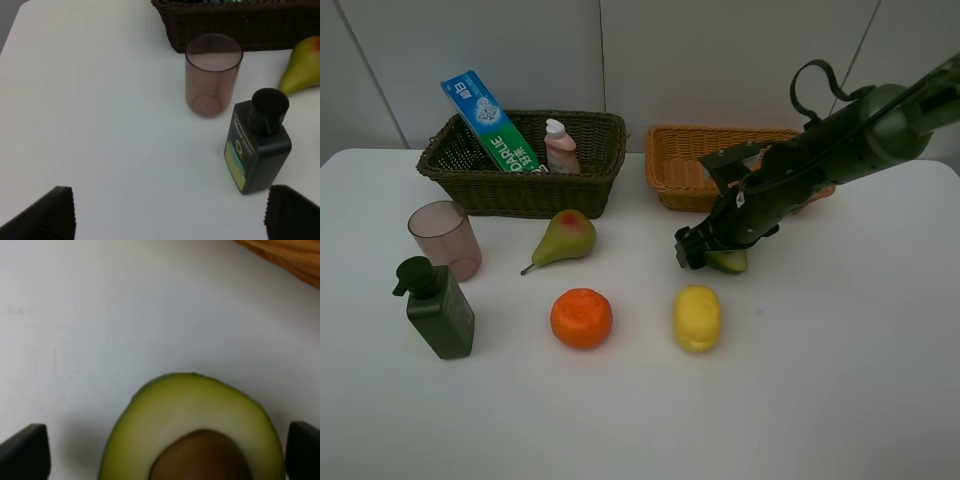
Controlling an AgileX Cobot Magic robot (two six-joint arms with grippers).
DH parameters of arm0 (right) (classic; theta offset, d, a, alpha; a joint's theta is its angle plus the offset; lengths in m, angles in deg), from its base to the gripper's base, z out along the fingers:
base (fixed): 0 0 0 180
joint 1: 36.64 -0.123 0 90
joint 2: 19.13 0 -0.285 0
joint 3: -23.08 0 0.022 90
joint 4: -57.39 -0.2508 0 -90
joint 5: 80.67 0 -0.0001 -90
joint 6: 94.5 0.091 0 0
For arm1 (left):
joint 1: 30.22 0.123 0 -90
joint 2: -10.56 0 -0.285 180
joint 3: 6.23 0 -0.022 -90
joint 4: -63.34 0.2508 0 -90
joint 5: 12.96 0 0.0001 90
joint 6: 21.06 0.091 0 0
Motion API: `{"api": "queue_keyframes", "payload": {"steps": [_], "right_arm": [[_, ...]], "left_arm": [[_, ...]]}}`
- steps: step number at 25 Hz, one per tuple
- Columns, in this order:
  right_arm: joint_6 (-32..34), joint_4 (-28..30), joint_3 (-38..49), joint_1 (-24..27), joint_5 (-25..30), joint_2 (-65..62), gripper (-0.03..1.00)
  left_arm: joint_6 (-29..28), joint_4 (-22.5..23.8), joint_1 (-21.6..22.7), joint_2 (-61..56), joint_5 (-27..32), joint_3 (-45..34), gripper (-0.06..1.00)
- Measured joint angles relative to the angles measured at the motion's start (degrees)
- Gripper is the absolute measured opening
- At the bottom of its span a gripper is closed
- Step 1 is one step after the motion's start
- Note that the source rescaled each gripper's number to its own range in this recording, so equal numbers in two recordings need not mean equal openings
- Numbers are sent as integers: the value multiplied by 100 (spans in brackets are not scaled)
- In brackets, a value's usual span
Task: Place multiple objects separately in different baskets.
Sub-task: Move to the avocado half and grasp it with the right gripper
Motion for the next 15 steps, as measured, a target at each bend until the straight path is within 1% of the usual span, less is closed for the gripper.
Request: {"api": "queue_keyframes", "payload": {"steps": [1, 2, 4, 5, 9, 15], "right_arm": [[0, -31, 0, 0, 0, 0, 85], [0, -83, 0, 0, 0, 0, 75], [0, -187, 0, 0, 0, 0, 48], [0, -250, 0, 0, -8, 0, 42], [0, -444, 0, 0, -19, 0, 42], [0, -499, 0, 0, -19, 0, 42]], "left_arm": [[0, 0, 0, 0, 0, 0, 100], [0, 0, 0, 0, 0, 0, 100], [0, 0, 0, 0, 0, 0, 100], [0, 0, 0, 0, 0, 0, 100], [0, 0, 0, 0, 0, 0, 100], [0, 0, 0, 0, 0, 0, 100]]}}
